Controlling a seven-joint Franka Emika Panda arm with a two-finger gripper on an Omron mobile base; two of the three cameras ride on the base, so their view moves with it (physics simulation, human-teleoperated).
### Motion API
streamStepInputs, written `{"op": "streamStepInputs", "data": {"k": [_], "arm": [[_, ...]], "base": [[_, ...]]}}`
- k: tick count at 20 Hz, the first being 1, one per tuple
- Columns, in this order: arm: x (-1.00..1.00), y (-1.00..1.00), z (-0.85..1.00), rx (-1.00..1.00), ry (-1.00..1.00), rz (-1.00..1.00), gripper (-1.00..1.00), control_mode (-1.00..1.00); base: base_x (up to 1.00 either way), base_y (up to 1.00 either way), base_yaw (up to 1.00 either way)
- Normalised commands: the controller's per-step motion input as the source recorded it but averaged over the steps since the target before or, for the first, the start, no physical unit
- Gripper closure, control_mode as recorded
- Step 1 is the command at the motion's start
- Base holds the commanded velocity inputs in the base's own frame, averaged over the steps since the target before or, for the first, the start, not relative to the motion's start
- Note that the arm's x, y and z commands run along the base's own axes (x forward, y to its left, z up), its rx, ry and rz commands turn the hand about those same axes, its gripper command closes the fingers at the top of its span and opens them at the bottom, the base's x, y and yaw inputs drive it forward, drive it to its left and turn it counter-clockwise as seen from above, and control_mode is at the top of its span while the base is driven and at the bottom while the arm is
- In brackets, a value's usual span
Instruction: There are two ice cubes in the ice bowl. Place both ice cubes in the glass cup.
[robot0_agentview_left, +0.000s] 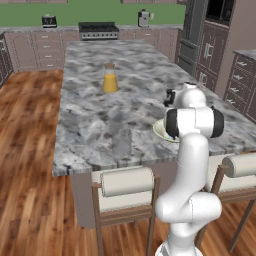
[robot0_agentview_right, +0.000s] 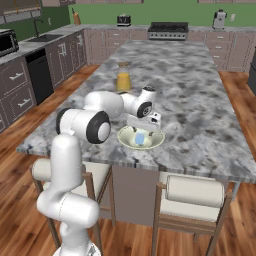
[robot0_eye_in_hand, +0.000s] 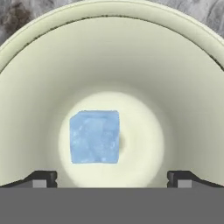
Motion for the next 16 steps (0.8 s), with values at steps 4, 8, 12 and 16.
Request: {"op": "streamStepInputs", "data": {"k": [4, 8, 12, 16], "arm": [[0.04, 0.08, -0.35, -0.03, 0.0, 0.0, -1.0, -1.0], [0.16, 0.01, -0.19, -0.01, -0.06, 0.0, -1.0, -1.0], [0.2, 0.01, -0.02, 0.0, -0.08, 0.0, -1.0, -1.0], [-0.01, 0.14, -0.12, 0.0, -0.03, 0.0, -1.0, -1.0]], "base": [[0.0, 0.0, 0.0], [0.0, 0.0, 0.0], [0.0, 0.0, 0.0], [0.0, 0.0, 0.0]]}}
